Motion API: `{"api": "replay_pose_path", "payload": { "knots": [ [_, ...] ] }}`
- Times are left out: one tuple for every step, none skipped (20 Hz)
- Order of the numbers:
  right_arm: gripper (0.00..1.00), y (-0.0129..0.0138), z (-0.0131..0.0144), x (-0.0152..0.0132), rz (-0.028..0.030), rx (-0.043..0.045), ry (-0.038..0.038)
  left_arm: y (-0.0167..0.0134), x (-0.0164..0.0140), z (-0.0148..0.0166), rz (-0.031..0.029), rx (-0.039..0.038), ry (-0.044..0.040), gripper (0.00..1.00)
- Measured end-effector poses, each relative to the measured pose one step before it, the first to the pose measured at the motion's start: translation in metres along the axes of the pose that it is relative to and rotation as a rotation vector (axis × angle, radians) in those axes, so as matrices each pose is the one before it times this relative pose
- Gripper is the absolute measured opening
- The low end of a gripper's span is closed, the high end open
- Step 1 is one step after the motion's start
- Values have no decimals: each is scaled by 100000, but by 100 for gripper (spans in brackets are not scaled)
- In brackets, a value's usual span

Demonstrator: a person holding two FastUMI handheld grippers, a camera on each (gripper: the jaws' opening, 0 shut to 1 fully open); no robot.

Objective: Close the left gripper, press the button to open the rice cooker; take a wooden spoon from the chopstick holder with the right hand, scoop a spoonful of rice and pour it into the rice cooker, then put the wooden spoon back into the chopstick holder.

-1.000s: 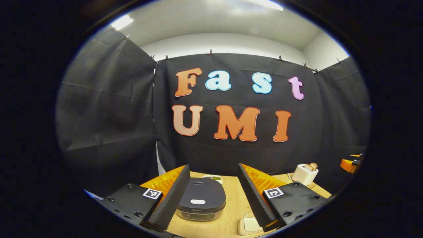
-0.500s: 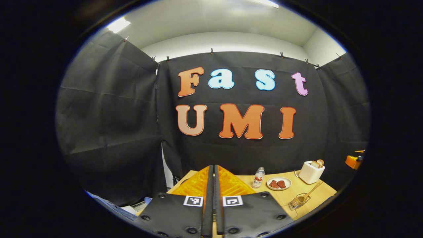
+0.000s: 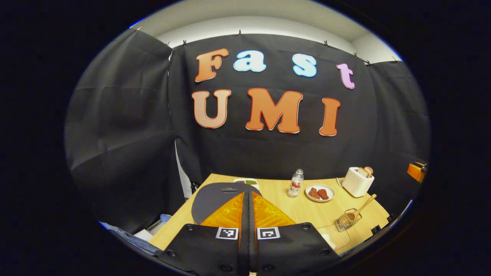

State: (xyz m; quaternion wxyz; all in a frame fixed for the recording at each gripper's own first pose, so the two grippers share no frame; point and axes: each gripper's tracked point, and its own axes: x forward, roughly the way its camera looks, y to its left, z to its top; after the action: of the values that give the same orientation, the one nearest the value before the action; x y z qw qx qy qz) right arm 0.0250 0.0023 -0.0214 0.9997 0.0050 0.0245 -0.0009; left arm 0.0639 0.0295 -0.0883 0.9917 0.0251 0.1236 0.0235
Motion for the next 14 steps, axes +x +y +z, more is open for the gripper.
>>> {"api": "replay_pose_path", "payload": {
  "knots": [
    [95,-111,-131,202,-214,-216,373,413,1252,-1012,150,75,1734,4],
    [95,-35,-143,74,-228,-185,274,461,1318,-1213,96,-1633,2295,4],
    [95,-201,-189,51,-335,-133,379,313,1383,-1700,51,-2826,3740,4],
    [95,-230,-162,24,-305,-129,583,608,1443,-1403,763,-2720,3276,4],
    [95,-135,-177,105,-396,-78,598,1061,1450,-1194,2350,-794,2793,4],
    [95,-160,-158,-9,-449,1,472,925,1116,-977,2837,1415,3279,4],
    [95,-110,-63,83,-529,50,283,617,1135,-1230,1390,402,2651,4],
    [95,-224,-117,90,-538,104,291,321,697,-768,649,-407,2232,4],
    [95,-94,-117,44,-360,83,558,304,715,-677,329,-669,1731,4],
    [95,-4,-254,71,-128,64,640,133,186,-195,28,-858,1914,4],
    [95,4,-212,154,-160,-7,511,-38,395,601,-445,-353,-2493,4],
    [95,-13,-182,79,-223,13,385,-70,13,-370,40,12,2412,4],
    [95,105,-70,106,-21,197,363,-22,22,-91,23,543,102,4],
    [95,147,-206,119,311,366,531,-247,103,-208,-33,1821,118,4]
  ]
}}
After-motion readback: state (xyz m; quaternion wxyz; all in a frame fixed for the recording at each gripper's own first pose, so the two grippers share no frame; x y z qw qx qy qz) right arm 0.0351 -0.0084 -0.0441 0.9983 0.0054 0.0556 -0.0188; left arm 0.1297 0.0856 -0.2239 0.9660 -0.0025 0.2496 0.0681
